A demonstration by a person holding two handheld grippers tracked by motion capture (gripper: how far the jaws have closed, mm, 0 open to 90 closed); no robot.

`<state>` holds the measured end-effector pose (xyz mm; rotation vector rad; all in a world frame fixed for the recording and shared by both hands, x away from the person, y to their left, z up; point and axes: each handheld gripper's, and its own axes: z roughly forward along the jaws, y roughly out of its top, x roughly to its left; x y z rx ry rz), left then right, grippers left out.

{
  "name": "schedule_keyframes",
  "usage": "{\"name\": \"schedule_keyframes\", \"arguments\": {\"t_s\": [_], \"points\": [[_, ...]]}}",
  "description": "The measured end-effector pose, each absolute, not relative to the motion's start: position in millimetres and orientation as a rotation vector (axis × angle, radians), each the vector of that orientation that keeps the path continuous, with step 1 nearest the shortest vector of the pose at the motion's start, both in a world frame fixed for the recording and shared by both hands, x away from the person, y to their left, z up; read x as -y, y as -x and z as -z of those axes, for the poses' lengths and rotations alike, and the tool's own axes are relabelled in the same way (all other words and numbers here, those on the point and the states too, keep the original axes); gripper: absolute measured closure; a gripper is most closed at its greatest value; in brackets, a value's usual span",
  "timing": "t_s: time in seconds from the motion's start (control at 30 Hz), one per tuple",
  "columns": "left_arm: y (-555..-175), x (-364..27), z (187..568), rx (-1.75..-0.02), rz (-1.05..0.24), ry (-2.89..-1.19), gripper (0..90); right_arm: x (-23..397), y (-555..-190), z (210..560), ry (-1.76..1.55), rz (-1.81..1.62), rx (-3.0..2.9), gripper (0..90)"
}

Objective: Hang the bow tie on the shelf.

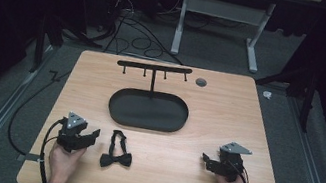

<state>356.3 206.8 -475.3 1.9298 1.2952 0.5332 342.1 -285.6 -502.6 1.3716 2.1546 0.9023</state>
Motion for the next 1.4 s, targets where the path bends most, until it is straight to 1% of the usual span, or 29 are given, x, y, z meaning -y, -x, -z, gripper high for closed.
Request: {"name": "schedule_keyframes", "arguments": {"t_s": [0.3,0.6,0.87,0.97,1.13,1.2,1.4], "points": [[-353,-193,467,-1.255,-0.472,-1.944,43.3,286,-342,503,-1.372,-0.902,-2.155,26.9],[-356,-176,467,-1.216,-0.431,-2.004,44.1,286,-342,503,-1.372,-0.903,-2.154,26.8],[-359,-169,471,-1.213,-0.399,-2.030,44.7,286,-342,502,-1.372,-0.902,-2.156,26.8],[-363,-167,473,-1.226,-0.369,-2.024,45.0,286,-342,502,-1.372,-0.902,-2.156,26.8],[-368,-160,479,-1.235,-0.347,-2.046,48.5,286,-342,503,-1.374,-0.904,-2.154,26.8],[-369,-158,482,-1.237,-0.368,-2.059,50.6,286,-342,503,-1.374,-0.904,-2.154,26.8],[-371,-154,486,-1.237,-0.371,-2.070,56.3,286,-342,503,-1.374,-0.904,-2.154,26.8]]}}
